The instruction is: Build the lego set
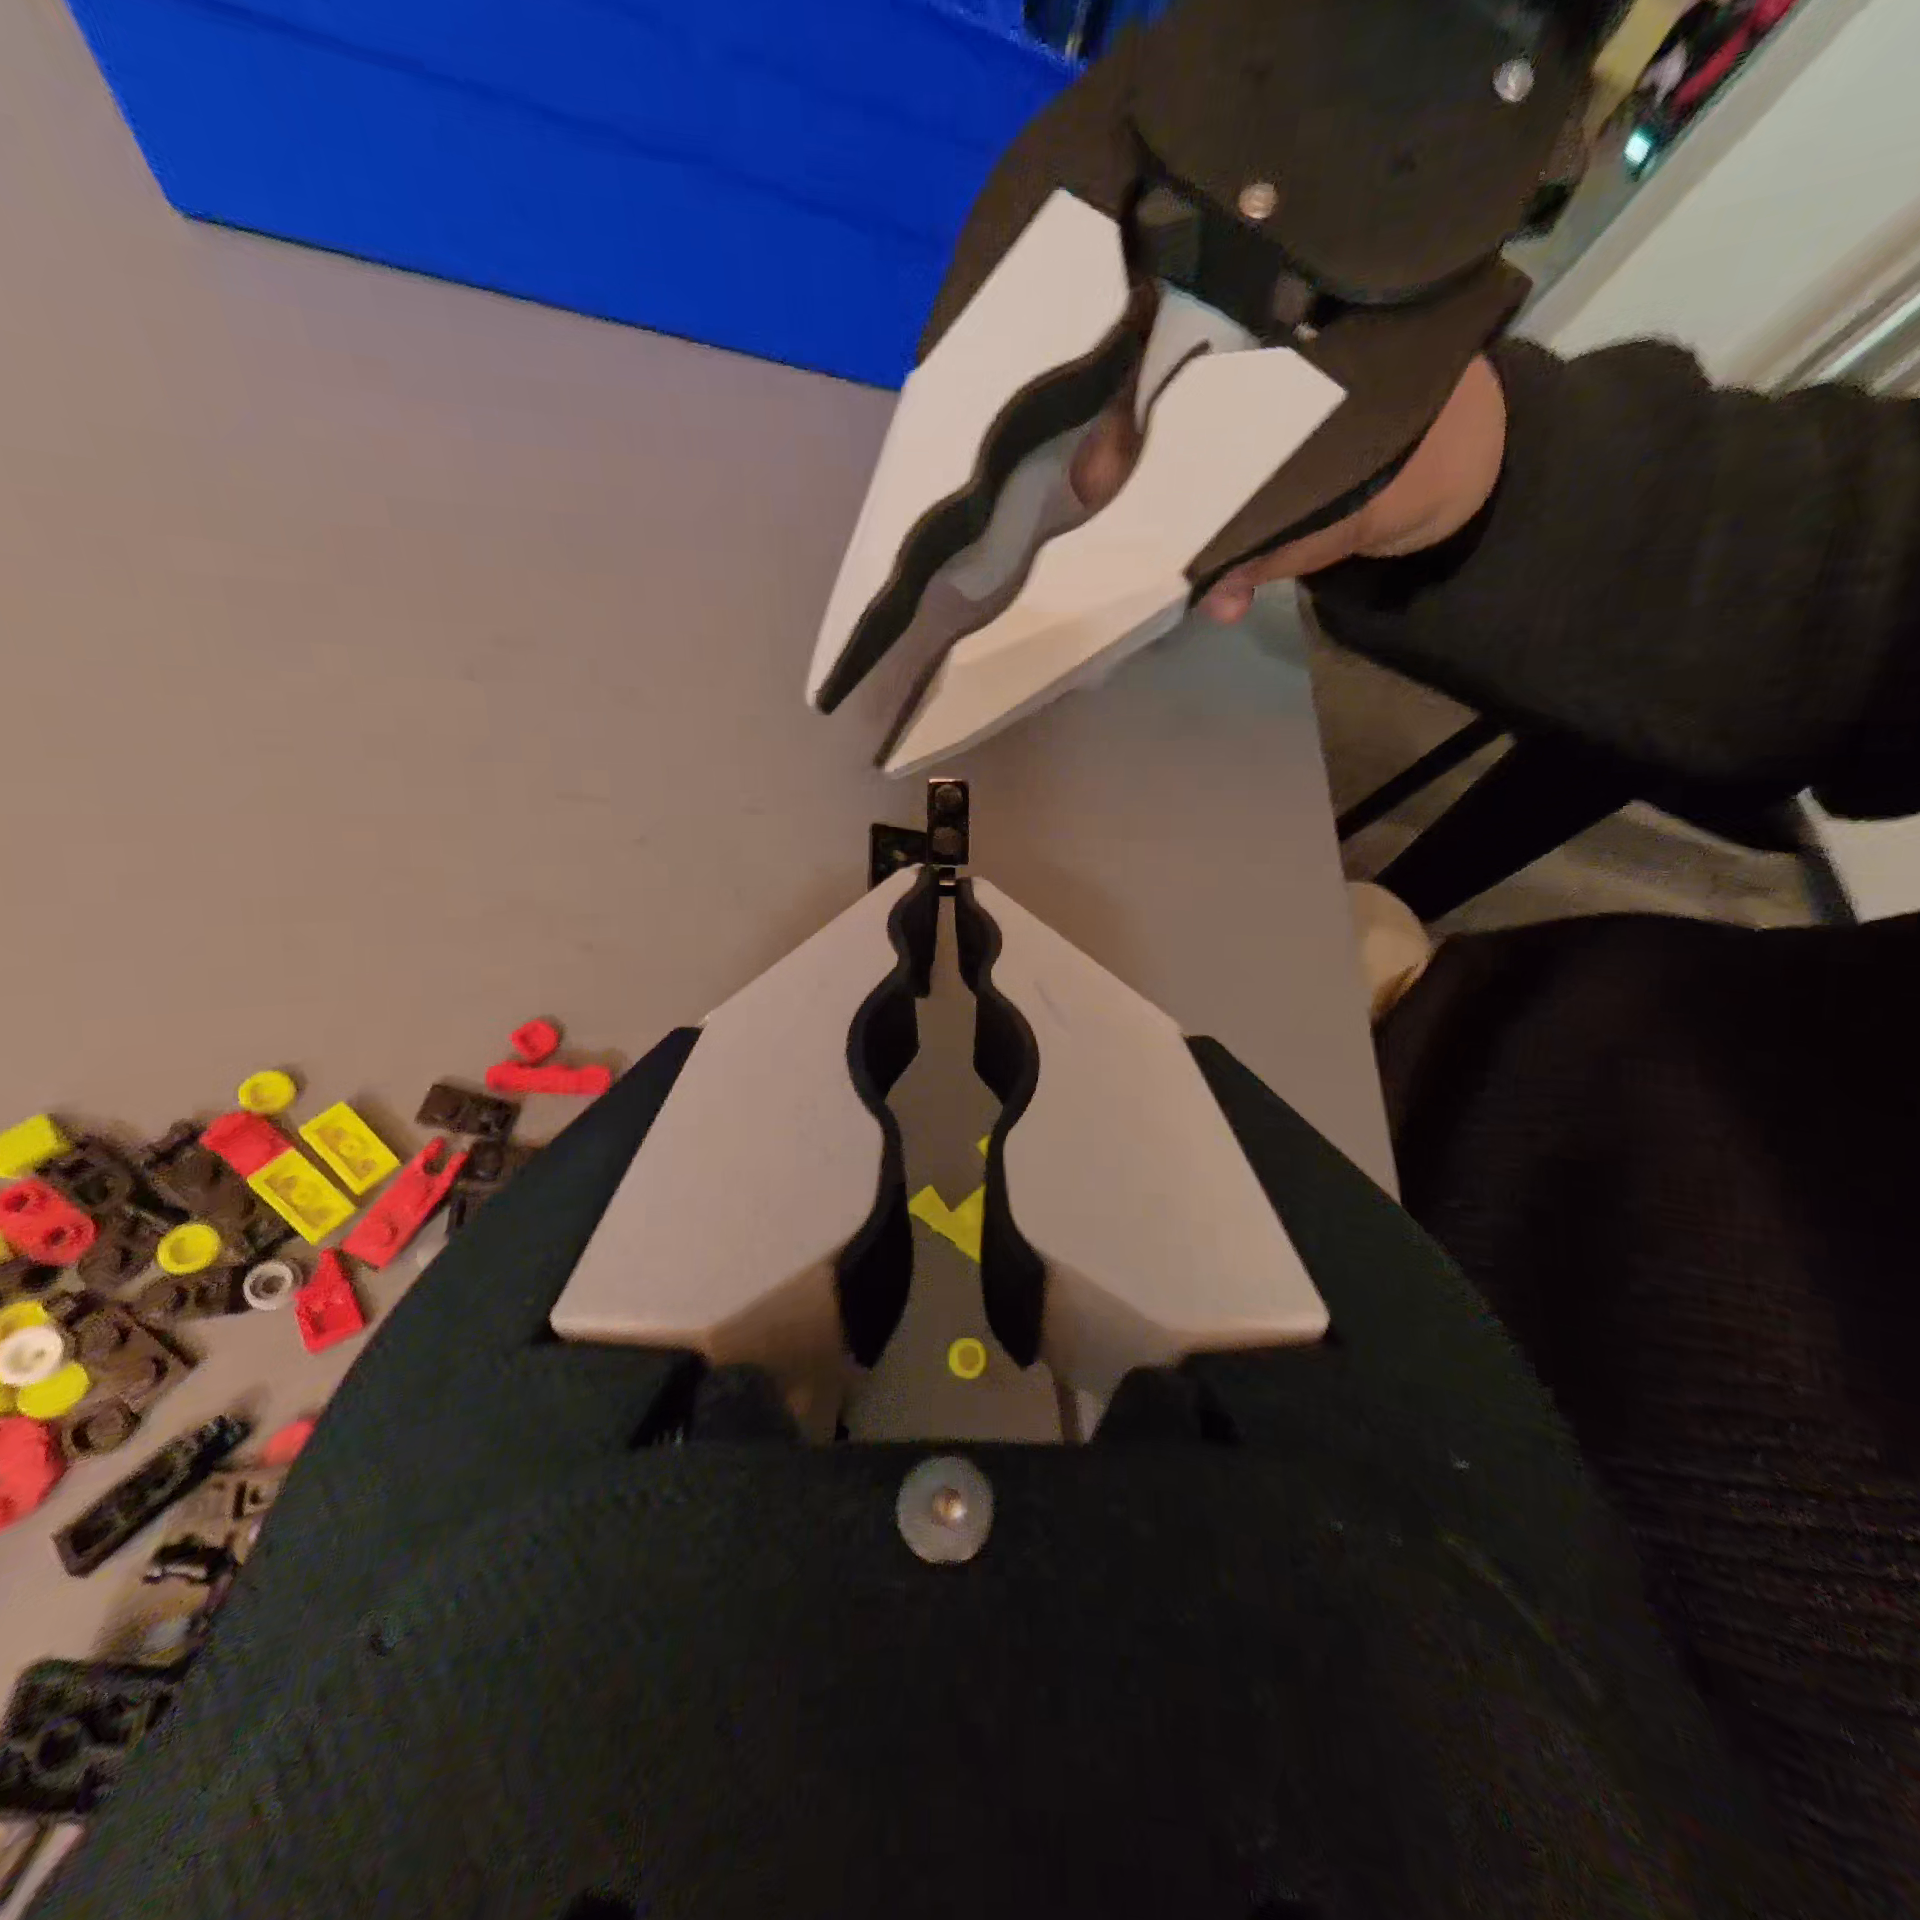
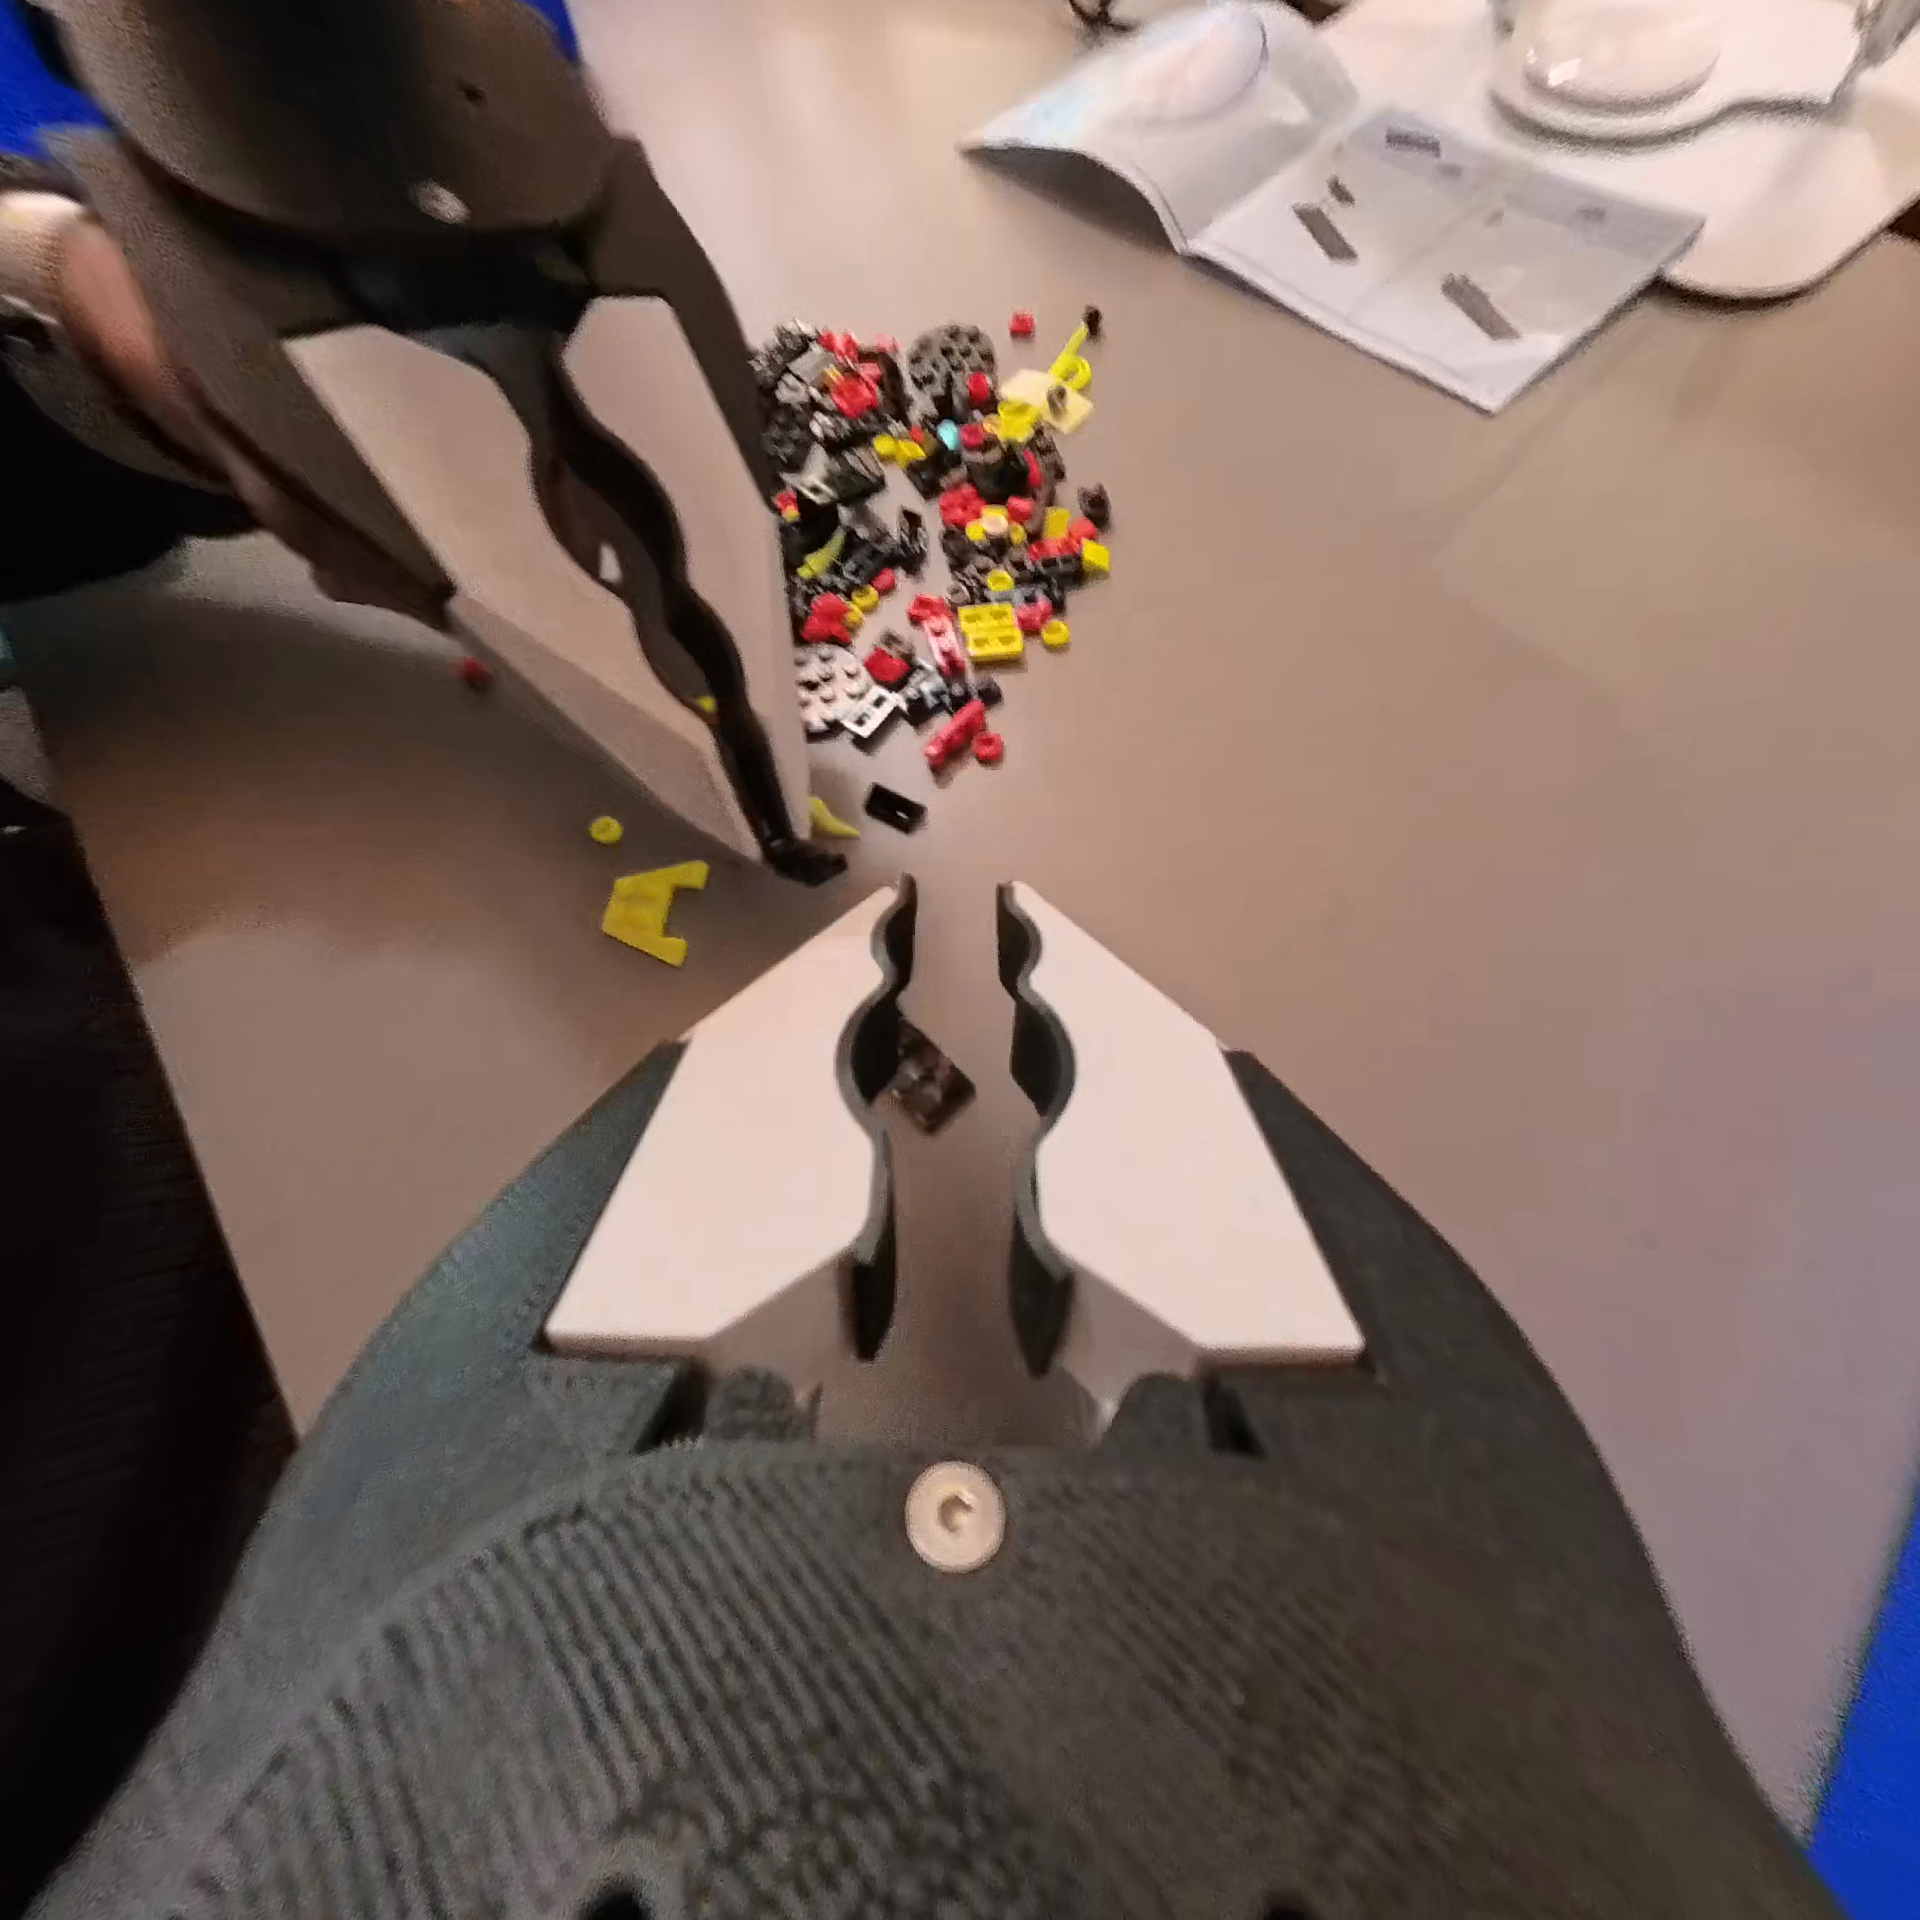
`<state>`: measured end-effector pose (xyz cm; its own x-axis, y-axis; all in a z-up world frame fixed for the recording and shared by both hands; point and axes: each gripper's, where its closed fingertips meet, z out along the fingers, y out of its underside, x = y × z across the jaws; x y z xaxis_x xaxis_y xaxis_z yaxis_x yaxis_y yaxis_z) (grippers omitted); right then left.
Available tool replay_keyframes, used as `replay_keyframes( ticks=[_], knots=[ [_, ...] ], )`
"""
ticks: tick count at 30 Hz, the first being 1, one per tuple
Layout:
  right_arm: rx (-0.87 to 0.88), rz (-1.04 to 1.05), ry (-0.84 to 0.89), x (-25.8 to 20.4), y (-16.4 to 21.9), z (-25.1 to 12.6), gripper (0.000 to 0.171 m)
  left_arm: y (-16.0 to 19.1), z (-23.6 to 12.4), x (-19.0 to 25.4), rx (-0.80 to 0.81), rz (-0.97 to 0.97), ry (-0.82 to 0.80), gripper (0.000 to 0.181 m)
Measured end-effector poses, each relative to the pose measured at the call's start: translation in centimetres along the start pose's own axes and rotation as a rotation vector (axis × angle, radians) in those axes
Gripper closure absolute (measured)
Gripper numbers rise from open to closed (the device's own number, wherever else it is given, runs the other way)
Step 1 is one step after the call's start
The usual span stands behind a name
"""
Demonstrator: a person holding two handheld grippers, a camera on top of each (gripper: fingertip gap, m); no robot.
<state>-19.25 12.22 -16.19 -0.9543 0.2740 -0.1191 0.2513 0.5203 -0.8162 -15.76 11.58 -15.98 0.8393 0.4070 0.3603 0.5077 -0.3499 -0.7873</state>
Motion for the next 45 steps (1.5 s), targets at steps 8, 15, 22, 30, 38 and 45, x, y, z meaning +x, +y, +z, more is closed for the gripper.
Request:
replay_keyframes(
  ticks=[8, 15, 22, 30, 38, 45],
  knots=[
    [0.1, -0.003, -0.178, -3.8, -1.6, -0.7, 0.155, 0.2, -0.7, 0.7, -0.007, 0.083, -0.047, 0.181],
    [0.035, -0.005, -0.206, -4.1, -0.5, 0.2, 0.162, 0.6, -0.8, 0.6, 0.007, 0.066, -0.006, 0.181],
    [0.061, 0.072, -0.276, -4.1, -0.9, 0.1, 0.164, 0.1, -1.1, 0.4, 0.084, -0.017, 0.082, 0.179],
    [0.083, 0.141, -0.375, -4.6, -1.2, -0.7, 0.164, 0.4, -1.2, 1.3, 0.099, 0.072, 0.136, 0.167],
    [0.176, 0.189, -0.517, -6.2, -2.9, -2.1, 0.164, -1.2, -2.7, 3.8, 0.215, 0.097, 0.279, 0.174],
    [0.192, 0.181, -0.537, -6.5, -3.1, -2.4, 0.164, -1.5, -3.0, 3.9, 0.236, 0.096, 0.291, 0.178]
  ],
)
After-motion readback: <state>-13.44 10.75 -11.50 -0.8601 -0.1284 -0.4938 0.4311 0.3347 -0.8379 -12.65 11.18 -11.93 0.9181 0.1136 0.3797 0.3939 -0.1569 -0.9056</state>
